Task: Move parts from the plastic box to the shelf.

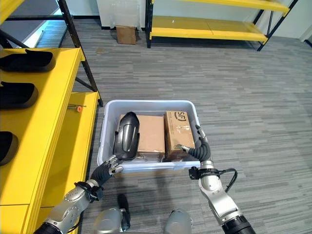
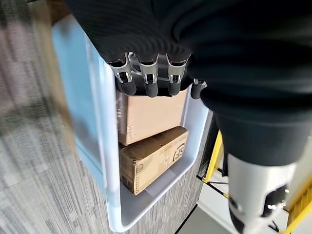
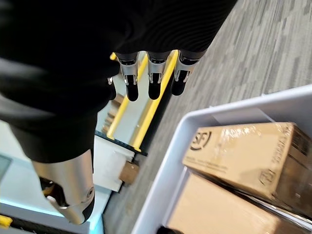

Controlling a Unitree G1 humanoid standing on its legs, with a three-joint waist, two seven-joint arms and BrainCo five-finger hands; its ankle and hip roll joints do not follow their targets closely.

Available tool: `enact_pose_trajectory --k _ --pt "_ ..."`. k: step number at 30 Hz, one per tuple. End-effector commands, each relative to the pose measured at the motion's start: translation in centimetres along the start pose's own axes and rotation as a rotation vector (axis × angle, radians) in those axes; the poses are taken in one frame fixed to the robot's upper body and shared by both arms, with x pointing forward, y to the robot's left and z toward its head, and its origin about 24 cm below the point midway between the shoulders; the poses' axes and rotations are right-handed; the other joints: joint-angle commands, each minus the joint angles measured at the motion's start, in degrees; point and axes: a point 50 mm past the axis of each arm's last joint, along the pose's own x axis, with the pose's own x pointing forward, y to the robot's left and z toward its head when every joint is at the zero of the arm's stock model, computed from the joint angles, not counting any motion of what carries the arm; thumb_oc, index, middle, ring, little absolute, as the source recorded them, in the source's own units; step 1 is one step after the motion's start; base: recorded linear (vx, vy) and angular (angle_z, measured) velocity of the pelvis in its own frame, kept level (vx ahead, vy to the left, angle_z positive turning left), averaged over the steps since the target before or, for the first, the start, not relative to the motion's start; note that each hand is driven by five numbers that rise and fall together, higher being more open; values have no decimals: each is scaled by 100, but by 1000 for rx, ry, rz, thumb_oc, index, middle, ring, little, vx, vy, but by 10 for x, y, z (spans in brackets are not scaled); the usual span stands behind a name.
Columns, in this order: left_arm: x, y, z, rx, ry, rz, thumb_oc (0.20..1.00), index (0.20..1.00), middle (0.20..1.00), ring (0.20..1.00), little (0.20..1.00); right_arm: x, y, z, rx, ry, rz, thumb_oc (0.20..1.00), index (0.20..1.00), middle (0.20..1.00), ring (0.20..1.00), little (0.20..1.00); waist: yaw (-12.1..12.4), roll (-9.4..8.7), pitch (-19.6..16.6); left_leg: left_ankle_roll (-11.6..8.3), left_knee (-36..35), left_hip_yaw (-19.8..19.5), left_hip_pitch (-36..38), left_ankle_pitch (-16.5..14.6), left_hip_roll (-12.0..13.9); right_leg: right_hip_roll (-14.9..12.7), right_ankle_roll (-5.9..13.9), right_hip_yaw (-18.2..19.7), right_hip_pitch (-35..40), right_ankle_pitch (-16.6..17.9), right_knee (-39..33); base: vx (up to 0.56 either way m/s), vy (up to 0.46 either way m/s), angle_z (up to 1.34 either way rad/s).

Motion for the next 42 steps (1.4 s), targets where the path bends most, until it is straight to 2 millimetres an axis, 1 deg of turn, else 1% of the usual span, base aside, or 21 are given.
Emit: enact_pose_trajectory --k 1,2,4,6,11,13,16,20,22,23,25,26,27,28,29,30,33,38,40,41,42 --pt "5 -10 11 -26 -79 2 1000 1000 1000 1000 1000 15 -4 33 0 -187 7 1000 1000 1000 1000 1000 -106 24 78 -121 355 -302 248 -607 284 286 69 71 107 978 -1248 11 -274 12" --pt "6 -10 9 -37 -78 5 1000 1000 1000 1000 1000 15 -4 31 -20 -175 8 1000 1000 1000 1000 1000 -121 41 106 -154 447 -383 188 -592 296 365 88 145 152 940 -1380 45 -187 31" --pt "6 -14 6 -68 -96 -15 1000 1000 1000 1000 1000 16 -6 23 -33 -122 10 1000 1000 1000 1000 1000 -73 79 146 -280 570 -366 104 -482 403 431 31 17 368 793 -1454 54 -128 43" --pt "5 -18 11 -87 -132 -46 1000 1000 1000 1000 1000 18 -10 19 -69 -135 6 1000 1000 1000 1000 1000 -8 130 173 -394 618 -373 16 -371 532 443 -44 -140 502 663 -1459 46 -96 34" --pt "2 -17 20 -118 -200 -61 1000 1000 1000 1000 1000 15 -19 14 -78 -124 -22 1000 1000 1000 1000 1000 58 180 165 -471 488 -483 3 -184 723 450 -138 -343 630 467 -1346 73 -97 12" --pt "2 -14 25 -79 -221 20 1000 1000 1000 1000 1000 16 -21 11 -76 -111 -50 1000 1000 1000 1000 1000 60 223 152 -511 352 -568 69 -76 762 531 -199 -337 689 377 -1298 133 -35 12" --pt "3 -7 25 -58 -209 94 1000 1000 1000 1000 1000 15 -23 11 -76 -108 -74 1000 1000 1000 1000 1000 32 229 127 -531 315 -601 120 -55 755 582 -222 -303 721 336 -1273 122 16 8" --pt "1 2 45 -19 -305 135 1000 1000 1000 1000 1000 15 -29 17 -49 -126 -106 1000 1000 1000 1000 1000 -47 245 191 -517 486 -572 34 -129 759 578 -228 -195 598 286 -1112 61 49 -1" --pt "7 13 73 5 -410 254 1000 1000 1000 1000 1000 20 -28 30 -32 -175 -105 1000 1000 1000 1000 1000 -168 263 343 -497 749 -548 -107 -227 746 595 -250 -9 449 232 -969 37 120 -14" --pt "12 13 87 20 -445 271 1000 1000 1000 1000 1000 25 -26 38 -29 -202 -105 1000 1000 1000 1000 1000 -215 268 423 -491 849 -544 -239 -263 743 600 -247 74 315 220 -924 -75 125 -14" --pt "23 4 110 -17 -510 235 1000 1000 1000 1000 1000 31 -25 52 -34 -254 -94 1000 1000 1000 1000 1000 -307 271 603 -494 1088 -550 -615 -304 769 609 -254 219 -62 224 -817 -220 124 -26" --pt "29 0 120 -40 -528 253 1000 1000 1000 1000 1000 35 -24 59 -40 -282 -96 1000 1000 1000 1000 1000 -361 270 718 -501 1213 -543 -822 -316 793 625 -259 297 -270 238 -771 -222 115 -32" --pt "32 -1 124 -52 -535 265 1000 1000 1000 1000 1000 36 -24 61 -45 -295 -97 1000 1000 1000 1000 1000 -386 266 769 -503 1255 -547 -907 -320 792 635 -256 334 -360 247 -758 -200 83 -24" --pt "36 -4 133 -82 -572 285 1000 1000 1000 1000 1000 39 -24 67 -59 -313 -96 1000 1000 1000 1000 1000 -429 236 856 -507 1352 -554 -1068 -331 809 649 -248 397 -528 268 -719 -239 27 -22" --pt "39 -9 152 -165 -671 274 1000 1000 1000 1000 1000 45 -26 75 -77 -330 -97 1000 1000 1000 1000 1000 -482 138 982 -520 1531 -539 -1385 -361 875 673 -234 448 -804 314 -684 -259 28 -23" --pt "42 -14 160 -191 -699 280 1000 1000 1000 1000 1000 50 -24 79 -68 -324 -90 1000 1000 1000 1000 1000 -521 101 1068 -559 1598 -539 -1509 -348 924 713 -260 461 -891 318 -679 -224 34 -22" --pt "54 -30 169 -213 -699 280 1000 1000 1000 1000 1000 58 -20 88 -25 -331 -79 1000 1000 1000 1000 1000 -638 27 1275 -605 1841 -528 -1742 -389 1009 822 -321 575 -1061 318 -629 -90 51 -22" --pt "65 -34 181 -183 -678 328 1000 1000 1000 1000 1000 63 -23 111 1 -387 -51 1000 1000 1000 1000 1000 -816 -132 1275 -652 1920 -399 -2271 -377 1099 913 -303 656 -1590 386 -673 -91 13 -16" --pt "70 -37 181 -245 -637 312 1000 1000 1000 1000 1000 62 -24 117 -9 -409 -48 1000 1000 1000 1000 1000 -881 -190 1275 -664 1968 -336 -2440 -384 1135 931 -294 675 -1779 410 -682 -25 5 -19" --pt "74 -38 175 -324 -586 306 1000 1000 1000 1000 1000 62 -23 118 -13 -403 -45 1000 1000 1000 1000 1000 -919 -204 1275 -745 2044 -366 -2421 -560 1154 951 -222 705 -1763 275 -632 31 16 -26" --pt "76 -38 176 -325 -590 319 1000 1000 1000 1000 1000 63 -23 120 -15 -402 -43 1000 1000 1000 1000 1000 -940 -221 1275 -751 2075 -359 -2474 -572 1166 959 -222 715 -1817 271 -617 35 6 -19"
